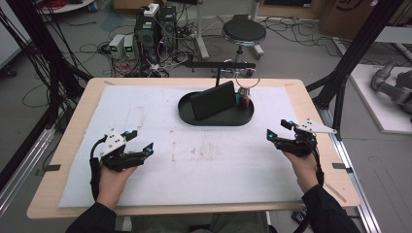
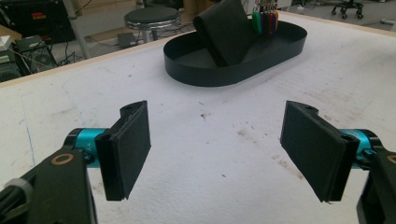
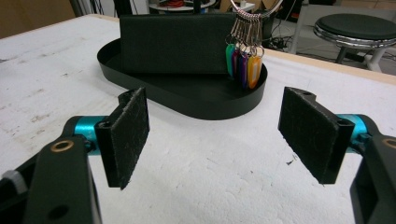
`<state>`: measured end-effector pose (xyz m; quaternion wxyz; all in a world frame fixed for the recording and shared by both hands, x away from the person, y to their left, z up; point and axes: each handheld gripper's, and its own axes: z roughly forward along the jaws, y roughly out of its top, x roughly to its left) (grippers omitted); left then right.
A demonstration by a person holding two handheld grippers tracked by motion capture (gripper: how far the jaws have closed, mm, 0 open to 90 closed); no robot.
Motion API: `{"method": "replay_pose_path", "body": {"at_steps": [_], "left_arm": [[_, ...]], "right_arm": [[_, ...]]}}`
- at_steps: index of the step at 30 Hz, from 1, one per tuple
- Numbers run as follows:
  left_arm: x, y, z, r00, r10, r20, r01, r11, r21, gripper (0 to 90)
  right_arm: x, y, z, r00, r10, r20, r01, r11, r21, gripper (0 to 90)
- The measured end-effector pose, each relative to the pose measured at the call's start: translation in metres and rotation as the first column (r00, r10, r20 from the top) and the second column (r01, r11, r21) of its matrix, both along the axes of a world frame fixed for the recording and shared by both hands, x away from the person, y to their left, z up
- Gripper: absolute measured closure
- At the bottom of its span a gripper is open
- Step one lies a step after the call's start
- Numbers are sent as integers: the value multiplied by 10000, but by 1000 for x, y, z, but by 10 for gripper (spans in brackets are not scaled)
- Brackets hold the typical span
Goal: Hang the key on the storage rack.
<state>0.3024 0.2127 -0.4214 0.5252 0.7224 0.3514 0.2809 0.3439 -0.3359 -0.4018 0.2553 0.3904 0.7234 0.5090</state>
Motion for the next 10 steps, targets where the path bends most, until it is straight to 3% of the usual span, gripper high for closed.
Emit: {"method": "replay_pose_path", "body": {"at_steps": [10], "left_arm": [[6, -8, 2, 9998, -181, 81, 180, 9998, 87, 243]], "right_arm": [[-1, -6, -3, 9997, -118, -206, 117, 9999, -62, 245]]}}
